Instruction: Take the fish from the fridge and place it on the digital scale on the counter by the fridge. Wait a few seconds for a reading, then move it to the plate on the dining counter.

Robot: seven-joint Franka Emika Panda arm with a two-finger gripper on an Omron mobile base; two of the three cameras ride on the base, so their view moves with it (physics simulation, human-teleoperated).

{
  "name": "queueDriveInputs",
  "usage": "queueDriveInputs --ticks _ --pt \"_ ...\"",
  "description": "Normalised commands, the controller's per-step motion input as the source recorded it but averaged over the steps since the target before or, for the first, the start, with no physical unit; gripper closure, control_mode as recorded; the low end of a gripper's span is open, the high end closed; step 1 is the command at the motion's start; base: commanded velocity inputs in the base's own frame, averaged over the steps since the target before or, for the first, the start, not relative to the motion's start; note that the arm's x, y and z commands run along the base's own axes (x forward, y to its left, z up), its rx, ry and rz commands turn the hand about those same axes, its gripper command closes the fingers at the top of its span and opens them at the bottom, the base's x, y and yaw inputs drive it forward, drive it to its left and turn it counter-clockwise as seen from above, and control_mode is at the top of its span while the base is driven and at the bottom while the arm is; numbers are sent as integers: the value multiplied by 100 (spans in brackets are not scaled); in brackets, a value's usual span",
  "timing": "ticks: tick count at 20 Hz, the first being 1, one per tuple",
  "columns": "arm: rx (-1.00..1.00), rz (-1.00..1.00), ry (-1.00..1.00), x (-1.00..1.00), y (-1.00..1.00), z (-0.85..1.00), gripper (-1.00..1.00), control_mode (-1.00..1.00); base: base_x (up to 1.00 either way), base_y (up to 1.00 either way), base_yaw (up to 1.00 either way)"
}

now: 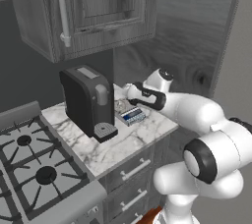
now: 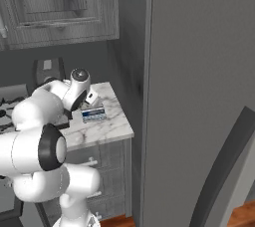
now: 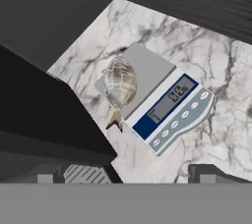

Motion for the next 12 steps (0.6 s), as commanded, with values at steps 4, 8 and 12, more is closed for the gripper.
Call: queueDriveInputs --ticks 4,8,12 --pt "2 0 -1 -30 -12 19 -100 -100 0 0 0" --pt "2 0 -2 -13 -5 23 -100 -100 0 0 0" --pt "0 0 -4 -10 0 20 -100 -100 0 0 0"
